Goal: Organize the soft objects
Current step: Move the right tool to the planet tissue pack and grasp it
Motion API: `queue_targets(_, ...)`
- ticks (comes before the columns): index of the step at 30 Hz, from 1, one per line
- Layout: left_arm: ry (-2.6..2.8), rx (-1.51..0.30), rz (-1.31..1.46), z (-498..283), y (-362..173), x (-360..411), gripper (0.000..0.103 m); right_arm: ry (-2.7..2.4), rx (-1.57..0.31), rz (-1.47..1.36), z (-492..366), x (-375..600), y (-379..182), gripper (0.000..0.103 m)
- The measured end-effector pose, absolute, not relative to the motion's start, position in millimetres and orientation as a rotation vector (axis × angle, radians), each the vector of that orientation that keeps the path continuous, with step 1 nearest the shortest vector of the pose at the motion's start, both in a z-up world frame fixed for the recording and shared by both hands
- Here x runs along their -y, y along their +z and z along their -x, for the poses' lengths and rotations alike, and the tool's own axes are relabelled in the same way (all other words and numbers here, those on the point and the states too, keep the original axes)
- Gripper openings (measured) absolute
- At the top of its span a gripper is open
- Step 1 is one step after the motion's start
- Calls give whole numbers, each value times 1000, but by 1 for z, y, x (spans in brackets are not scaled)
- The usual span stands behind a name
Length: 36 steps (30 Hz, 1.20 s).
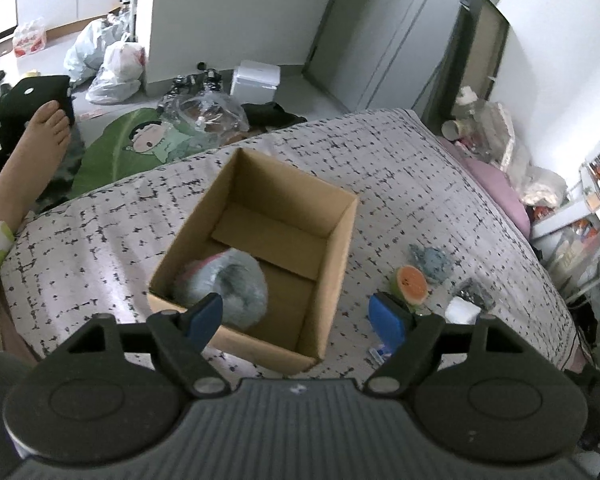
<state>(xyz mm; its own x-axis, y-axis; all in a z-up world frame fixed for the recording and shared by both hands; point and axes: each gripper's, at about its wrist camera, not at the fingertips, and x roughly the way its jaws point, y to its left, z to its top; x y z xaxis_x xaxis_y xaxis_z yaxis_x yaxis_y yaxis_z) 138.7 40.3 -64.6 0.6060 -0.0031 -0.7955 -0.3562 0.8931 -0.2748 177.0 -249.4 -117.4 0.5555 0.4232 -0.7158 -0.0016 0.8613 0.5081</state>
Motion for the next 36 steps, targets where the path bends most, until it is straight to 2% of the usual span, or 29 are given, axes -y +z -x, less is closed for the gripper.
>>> queue_targets(8, 159, -922, 409, -147, -69, -10, 79, 259, -977, -481, -181, 264, -133, 97)
queue_targets(16, 123, -941, 398, -158, -78, 14, 79, 342, -971, -236, -191, 252, -134, 97)
queue_targets(26, 111, -951, 383, -169, -94, 26, 77, 459, -959, -71, -210, 234, -143, 97)
queue_targets(29, 105, -946, 387, -172, -97, 27, 70, 490, -978, -34, -214, 228, -151, 96)
queue_targets(34, 77, -965, 401, -181, -105, 29, 51, 524, -1013, 8, -220, 217, -164, 92)
queue_targets(36, 75, -973, 404, -184, -108, 30, 48, 532, -1028, 20, -224, 213, -168, 92)
